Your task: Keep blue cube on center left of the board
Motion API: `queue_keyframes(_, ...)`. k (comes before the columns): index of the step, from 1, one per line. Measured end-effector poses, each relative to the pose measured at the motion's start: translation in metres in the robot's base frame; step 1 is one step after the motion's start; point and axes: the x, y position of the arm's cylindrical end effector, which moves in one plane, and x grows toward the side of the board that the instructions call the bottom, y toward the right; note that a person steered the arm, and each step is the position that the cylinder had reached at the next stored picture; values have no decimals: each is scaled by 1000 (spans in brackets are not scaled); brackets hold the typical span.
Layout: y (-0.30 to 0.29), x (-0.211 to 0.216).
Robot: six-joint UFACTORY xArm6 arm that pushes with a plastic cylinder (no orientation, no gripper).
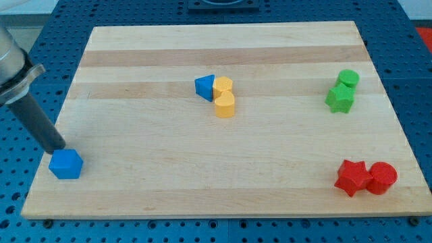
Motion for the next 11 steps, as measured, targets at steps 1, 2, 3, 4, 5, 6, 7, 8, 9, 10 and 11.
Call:
queue_keyframes(1,-16,25)
queue_keyframes(2,-16,51)
queue_keyframes(3,14,57)
queue_keyframes(4,61,55)
queue_keyframes(5,65,40)
queue_keyframes(6,62,12)
queue_keyframes(7,65,12)
queue_keyframes(8,94,22)
queue_keyframes(9,96,17)
queue_keyframes(10,64,0)
queue_keyframes(11,55,-30)
